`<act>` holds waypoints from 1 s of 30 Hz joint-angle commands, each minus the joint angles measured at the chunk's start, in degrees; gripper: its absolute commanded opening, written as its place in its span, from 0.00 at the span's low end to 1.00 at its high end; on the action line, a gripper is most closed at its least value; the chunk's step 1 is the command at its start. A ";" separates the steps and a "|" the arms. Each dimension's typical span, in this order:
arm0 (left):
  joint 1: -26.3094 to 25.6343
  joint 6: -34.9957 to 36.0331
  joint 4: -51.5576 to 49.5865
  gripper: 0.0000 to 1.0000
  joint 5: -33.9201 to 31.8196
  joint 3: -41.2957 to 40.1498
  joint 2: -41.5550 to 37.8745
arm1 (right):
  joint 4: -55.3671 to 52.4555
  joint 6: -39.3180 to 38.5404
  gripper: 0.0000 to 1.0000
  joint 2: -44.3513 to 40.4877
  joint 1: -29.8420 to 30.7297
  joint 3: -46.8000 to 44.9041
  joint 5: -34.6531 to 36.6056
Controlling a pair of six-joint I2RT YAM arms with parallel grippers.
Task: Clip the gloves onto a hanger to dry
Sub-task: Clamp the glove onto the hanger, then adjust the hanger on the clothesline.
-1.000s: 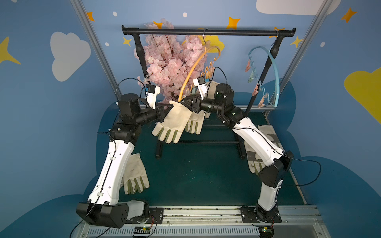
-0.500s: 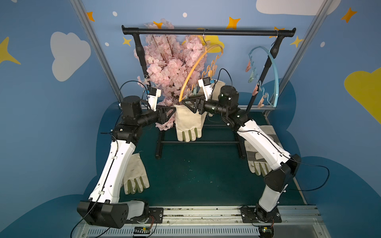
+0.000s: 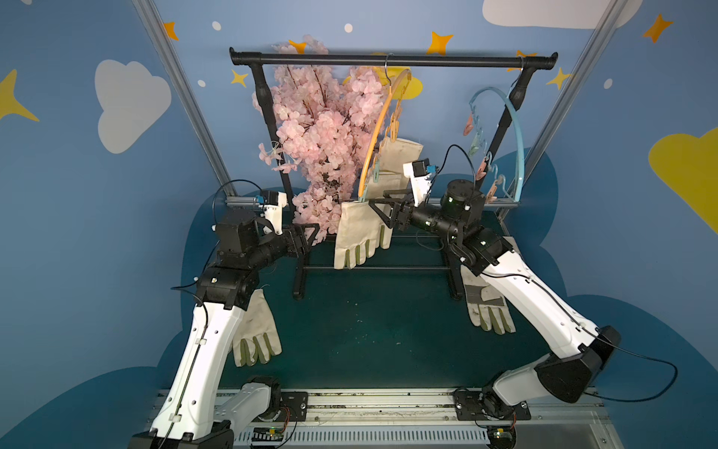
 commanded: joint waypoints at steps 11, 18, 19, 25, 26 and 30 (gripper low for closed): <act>6.05 -7.34 -9.69 0.67 -9.51 -8.95 -9.03 | -10.16 -6.25 0.69 -11.69 -0.46 -11.88 7.01; 4.17 -9.79 -9.04 0.69 -6.65 -3.50 -8.22 | -18.38 -11.76 0.63 -18.46 -0.55 -11.40 12.03; 3.66 -9.87 -8.94 0.69 -6.62 -2.37 -7.99 | -19.42 -12.21 0.62 -19.06 -0.55 -10.40 12.28; -5.99 -9.40 -9.60 0.68 -11.46 9.25 -2.70 | -24.83 -16.79 0.59 -21.21 -0.55 -1.67 16.13; -8.74 -8.78 -9.55 0.68 -13.46 11.54 -1.39 | -25.02 -17.53 0.58 -21.42 -0.55 -0.35 16.89; -17.55 -6.45 -9.13 0.68 -17.52 20.36 4.34 | -25.56 -19.14 0.54 -22.11 -0.81 4.70 22.93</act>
